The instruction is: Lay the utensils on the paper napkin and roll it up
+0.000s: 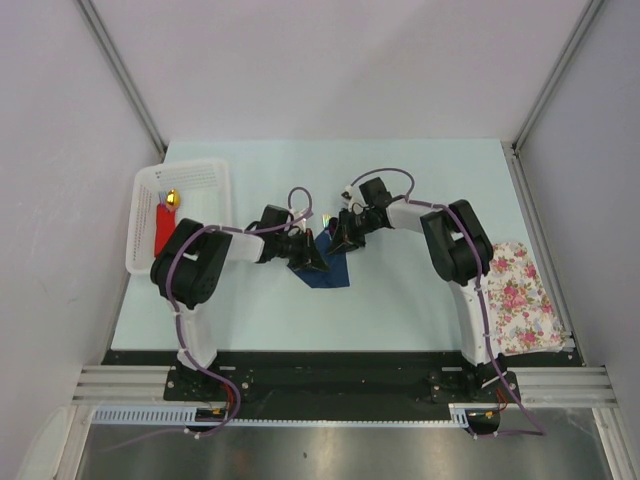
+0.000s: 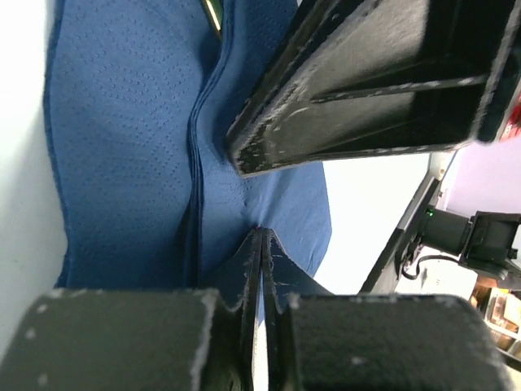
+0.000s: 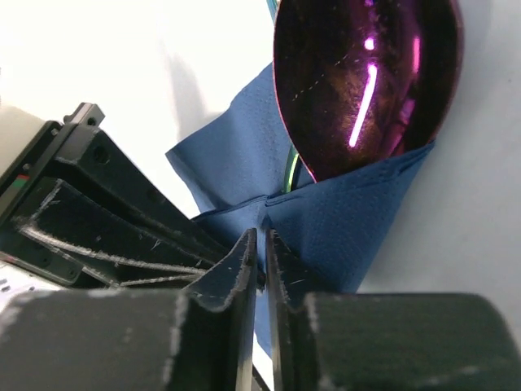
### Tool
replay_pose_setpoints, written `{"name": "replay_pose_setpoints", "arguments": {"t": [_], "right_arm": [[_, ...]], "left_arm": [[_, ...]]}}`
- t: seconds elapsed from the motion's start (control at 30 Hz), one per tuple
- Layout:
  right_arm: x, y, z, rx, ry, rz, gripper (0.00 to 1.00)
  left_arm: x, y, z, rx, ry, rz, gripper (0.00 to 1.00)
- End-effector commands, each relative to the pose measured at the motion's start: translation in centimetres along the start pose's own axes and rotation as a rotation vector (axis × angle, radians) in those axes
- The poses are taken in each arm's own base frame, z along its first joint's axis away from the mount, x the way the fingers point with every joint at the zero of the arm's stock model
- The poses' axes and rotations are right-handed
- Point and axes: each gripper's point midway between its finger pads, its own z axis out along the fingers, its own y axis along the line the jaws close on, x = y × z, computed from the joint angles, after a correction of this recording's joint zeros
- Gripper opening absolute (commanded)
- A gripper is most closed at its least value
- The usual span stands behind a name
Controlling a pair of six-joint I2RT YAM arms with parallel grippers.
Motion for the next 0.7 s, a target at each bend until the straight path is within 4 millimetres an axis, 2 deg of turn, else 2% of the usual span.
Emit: {"name": "replay_pose_setpoints", "arguments": {"t": [0.0,0.07,0.17,0.47,0.67], "right_arm": [[-2.2,2.3,-2.6,-0.051,-0.079,-0.033,0.18],[-2.5,3.3,-3.2,-0.057,-0.093,-0.057,0.19],[-2.5,2.8,-3.2,0.003,-0.100,-0.097,0.17],[-1.5,2.2,-1.4,0.060,-0.052,-0.134,0.11],[-1.0,-1.2,-0.2,0.189,-0.018,-0.139,0.04]], "left_arm": [[0.7,3.0,-0.8,-0.137,0.003,0.018,0.04],[0.6,2.8,-0.9,-0.136,-0.001,0.016,0.04],[0.6,2.7,-1.0,-0.132,-0.002,0.018,0.03],[0.4,2.5,-1.0,-0.125,-0.003,0.028,0.03],[0.1,2.0,-1.5,-0.102,-0.022,0.030,0.04]]}}
